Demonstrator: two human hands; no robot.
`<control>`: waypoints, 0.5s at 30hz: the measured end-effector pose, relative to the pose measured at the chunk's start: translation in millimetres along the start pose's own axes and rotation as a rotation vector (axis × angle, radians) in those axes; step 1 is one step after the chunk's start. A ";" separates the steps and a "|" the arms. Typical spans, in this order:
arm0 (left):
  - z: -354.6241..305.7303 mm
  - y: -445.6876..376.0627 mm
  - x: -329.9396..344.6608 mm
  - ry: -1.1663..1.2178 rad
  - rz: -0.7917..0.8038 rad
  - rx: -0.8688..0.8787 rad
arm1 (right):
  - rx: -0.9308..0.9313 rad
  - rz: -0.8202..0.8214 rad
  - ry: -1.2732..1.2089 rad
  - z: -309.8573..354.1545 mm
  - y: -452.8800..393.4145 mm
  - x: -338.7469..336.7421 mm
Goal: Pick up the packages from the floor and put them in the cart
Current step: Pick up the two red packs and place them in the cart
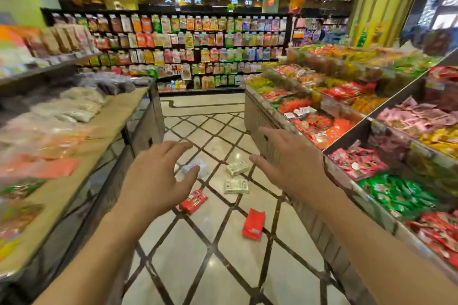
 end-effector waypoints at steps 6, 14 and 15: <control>43.3 -108.2 90.9 -0.044 0.086 0.050 | 0.037 0.047 -0.082 -59.7 -90.7 108.8; 126.9 -231.4 198.4 -0.147 0.120 0.074 | 0.042 0.114 -0.046 -110.6 -212.4 219.9; 139.7 -244.4 215.5 -0.154 0.132 0.071 | 0.042 0.116 -0.034 -115.9 -225.4 232.8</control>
Point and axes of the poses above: each hand's wrist, its own y-axis away from the middle knuckle, its own x-axis out of the palm, z = x × y, the point moved 5 cm from there along -y, towards the middle knuckle, and after that the axes turned 5 degrees about -z, right-handed, at the moved point
